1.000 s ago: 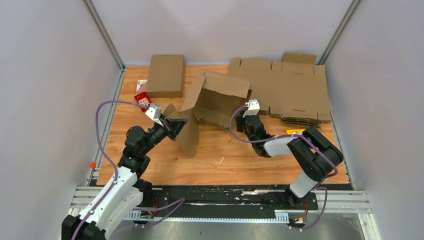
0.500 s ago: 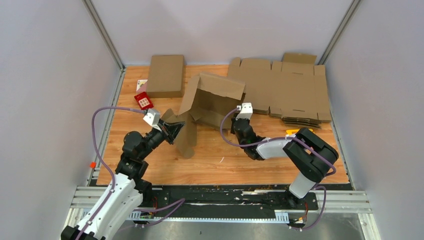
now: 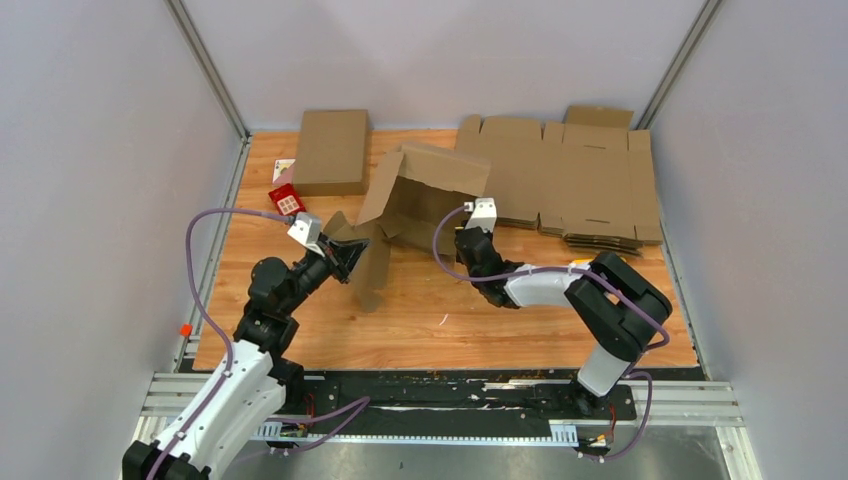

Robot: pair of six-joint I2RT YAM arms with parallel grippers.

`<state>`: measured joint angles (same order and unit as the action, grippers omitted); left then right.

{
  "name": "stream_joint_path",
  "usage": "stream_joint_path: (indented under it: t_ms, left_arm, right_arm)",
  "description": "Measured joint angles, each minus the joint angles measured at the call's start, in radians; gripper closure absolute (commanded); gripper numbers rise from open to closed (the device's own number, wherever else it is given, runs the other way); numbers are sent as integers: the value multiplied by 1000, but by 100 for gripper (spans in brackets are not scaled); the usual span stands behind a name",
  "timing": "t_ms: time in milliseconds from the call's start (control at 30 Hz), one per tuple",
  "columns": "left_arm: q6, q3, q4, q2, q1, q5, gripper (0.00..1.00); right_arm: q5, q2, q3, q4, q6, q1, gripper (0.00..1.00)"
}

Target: Fold the paper box

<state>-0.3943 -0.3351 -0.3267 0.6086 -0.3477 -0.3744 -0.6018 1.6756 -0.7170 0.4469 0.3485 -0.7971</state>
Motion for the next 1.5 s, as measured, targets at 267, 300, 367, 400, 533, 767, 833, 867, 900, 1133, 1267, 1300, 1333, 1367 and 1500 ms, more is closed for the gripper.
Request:
stream_joint_path:
  t_ms: [267, 300, 367, 400, 533, 767, 833, 867, 900, 1133, 1267, 1300, 1333, 1367, 1500]
  left_arm:
    - [16, -14, 82, 1, 0, 130, 100]
    - [10, -14, 104, -6, -1, 131, 100]
    - [7, -14, 124, -13, -5, 133, 100]
    - [6, -17, 130, -15, -5, 134, 100]
    - [2, -35, 152, -12, -5, 119, 100]
    - [-19, -42, 141, 6, -5, 85, 100]
    - [-27, -42, 130, 13, -5, 78, 100]
    - [-31, -42, 124, 18, -5, 74, 100]
    - [-35, -42, 120, 22, -5, 72, 100]
    - [-87, -38, 67, 50, -4, 40, 100]
    - [-119, -36, 35, 68, -4, 19, 100]
    - [-122, -34, 34, 67, -4, 18, 100]
    - [-124, -32, 34, 64, -4, 18, 100]
    - [-123, -32, 39, 58, -4, 19, 100]
    - [-98, -32, 91, 18, -4, 36, 100]
  right_arm:
    - [-26, 79, -110, -112, 26, 6, 100]
    - [-19, 79, -114, -113, 27, 5, 100]
    - [-14, 79, -116, -117, 20, 0, 100]
    - [-10, 77, -116, -120, 16, -1, 100]
    - [-3, 67, -114, -132, 9, -1, 100]
    - [19, 57, -113, -147, 5, -1, 100]
    - [26, 56, -112, -146, 5, -1, 99]
    - [32, 53, -109, -145, 1, -1, 99]
    - [37, 49, -105, -143, -2, -1, 99]
    - [101, 25, -82, -133, -4, 15, 97]
    - [117, 25, -82, -132, 5, 25, 94]
    - [119, 25, -83, -132, 5, 25, 91]
    - [121, 25, -85, -135, 5, 26, 89]
    - [124, 25, -88, -138, 4, 26, 88]
    - [146, 25, -89, -144, -11, 25, 83]
